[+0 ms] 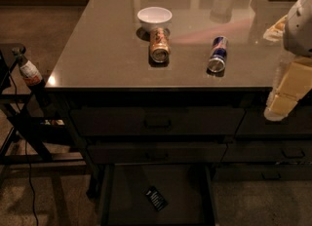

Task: Pick rxbar blueberry from bottom drawer and place on counter

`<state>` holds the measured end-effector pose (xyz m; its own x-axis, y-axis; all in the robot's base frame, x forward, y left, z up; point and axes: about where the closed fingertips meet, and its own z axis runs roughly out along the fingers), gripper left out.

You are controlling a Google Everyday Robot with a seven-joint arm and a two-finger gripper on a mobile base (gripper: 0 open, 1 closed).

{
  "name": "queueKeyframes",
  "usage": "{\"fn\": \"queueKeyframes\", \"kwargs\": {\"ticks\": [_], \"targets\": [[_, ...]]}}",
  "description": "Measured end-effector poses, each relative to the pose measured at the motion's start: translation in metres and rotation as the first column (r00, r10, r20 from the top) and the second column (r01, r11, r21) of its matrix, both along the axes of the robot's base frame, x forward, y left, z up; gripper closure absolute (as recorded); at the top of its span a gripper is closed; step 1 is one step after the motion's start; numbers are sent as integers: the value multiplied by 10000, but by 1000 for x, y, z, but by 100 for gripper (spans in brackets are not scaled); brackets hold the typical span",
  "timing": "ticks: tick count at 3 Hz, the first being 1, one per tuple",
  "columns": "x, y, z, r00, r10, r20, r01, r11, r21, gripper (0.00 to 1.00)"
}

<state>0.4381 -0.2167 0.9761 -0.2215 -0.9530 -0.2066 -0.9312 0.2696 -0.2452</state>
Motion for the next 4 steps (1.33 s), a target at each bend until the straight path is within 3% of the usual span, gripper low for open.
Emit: {"fn": "queueKeyframes", "kwargs": {"ticks": [1, 2, 3, 4], "targets": [[-1, 2, 0, 10000, 2, 72, -2, 10000, 66, 0], [-17, 17, -25, 9999, -95, 64, 91, 9985, 547, 0], [-30, 33, -88, 9974, -410, -585, 464, 9944, 948, 0], [-50, 49, -157, 9844, -689, -1617, 859, 9912, 1009, 0]]}}
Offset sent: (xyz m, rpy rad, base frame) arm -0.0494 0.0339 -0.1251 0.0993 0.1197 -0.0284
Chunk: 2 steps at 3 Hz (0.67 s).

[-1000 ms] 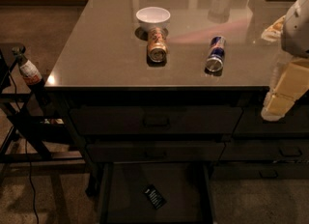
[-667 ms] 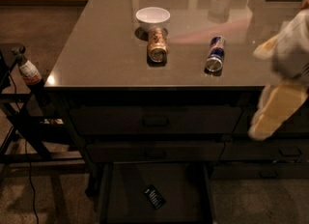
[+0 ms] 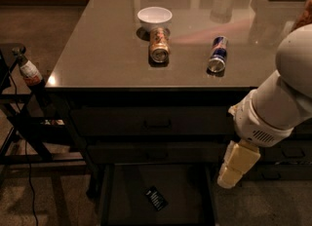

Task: Pick rxbar blueberry from bottom drawer and place on counter

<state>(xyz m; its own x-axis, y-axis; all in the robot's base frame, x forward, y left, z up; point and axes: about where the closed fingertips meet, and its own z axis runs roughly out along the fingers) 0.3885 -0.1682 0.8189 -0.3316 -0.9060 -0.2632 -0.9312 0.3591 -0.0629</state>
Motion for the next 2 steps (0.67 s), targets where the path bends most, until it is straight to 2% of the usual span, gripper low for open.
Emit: {"fn": "queueKeyframes", "kwargs": {"ticks": [1, 2], "targets": [[0, 0, 0, 10000, -2, -3, 2, 10000, 2, 0], [-7, 13, -52, 9965, -388, -736, 413, 9986, 323, 0]]}}
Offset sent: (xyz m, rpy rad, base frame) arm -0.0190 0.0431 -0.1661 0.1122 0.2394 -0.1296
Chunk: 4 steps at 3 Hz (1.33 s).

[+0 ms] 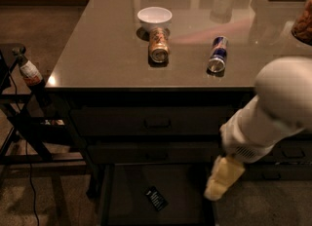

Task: Pick rxbar blueberry from bottom drawer and place on counter

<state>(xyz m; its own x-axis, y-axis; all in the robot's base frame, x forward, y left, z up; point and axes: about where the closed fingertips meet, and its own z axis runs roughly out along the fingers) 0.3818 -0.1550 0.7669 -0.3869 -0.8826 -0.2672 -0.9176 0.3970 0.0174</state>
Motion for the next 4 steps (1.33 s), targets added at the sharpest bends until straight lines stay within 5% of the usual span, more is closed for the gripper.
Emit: {"fn": "queueKeyframes", "kwargs": {"ticks": [2, 3, 4], "targets": [[-1, 24, -149, 9747, -1722, -1423, 1843, 9798, 769, 0], [-1, 24, -149, 9746, -1725, -1426, 1847, 9798, 772, 0], [-2, 39, -195, 9510, -2250, -2123, 2557, 9580, 1301, 0]]}}
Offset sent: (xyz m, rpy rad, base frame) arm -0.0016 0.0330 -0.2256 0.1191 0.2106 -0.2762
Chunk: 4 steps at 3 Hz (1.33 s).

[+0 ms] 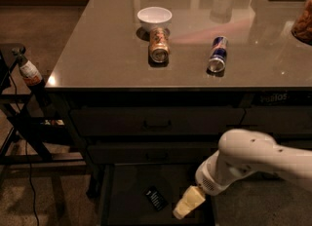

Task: Pick rxbar blueberry from bottom drawer and place on counter

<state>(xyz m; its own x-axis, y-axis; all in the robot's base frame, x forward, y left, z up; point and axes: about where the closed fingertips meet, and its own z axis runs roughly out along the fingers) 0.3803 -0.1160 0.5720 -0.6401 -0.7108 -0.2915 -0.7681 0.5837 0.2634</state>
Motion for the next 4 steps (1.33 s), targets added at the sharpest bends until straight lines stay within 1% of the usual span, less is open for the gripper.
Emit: {"fn": "queueKeyframes", "kwargs": {"ticks": [1, 2, 3, 4], "targets": [[11, 16, -67, 9897, -1246, -704, 1311, 9866, 975, 0], [20, 27, -116, 9745, -1684, -1486, 1939, 9646, 1789, 0], [12, 32, -131, 9691, -1649, -1833, 1991, 9620, 1868, 0], [14, 33, -137, 9666, -1737, -1882, 2114, 9561, 2031, 0]]}}
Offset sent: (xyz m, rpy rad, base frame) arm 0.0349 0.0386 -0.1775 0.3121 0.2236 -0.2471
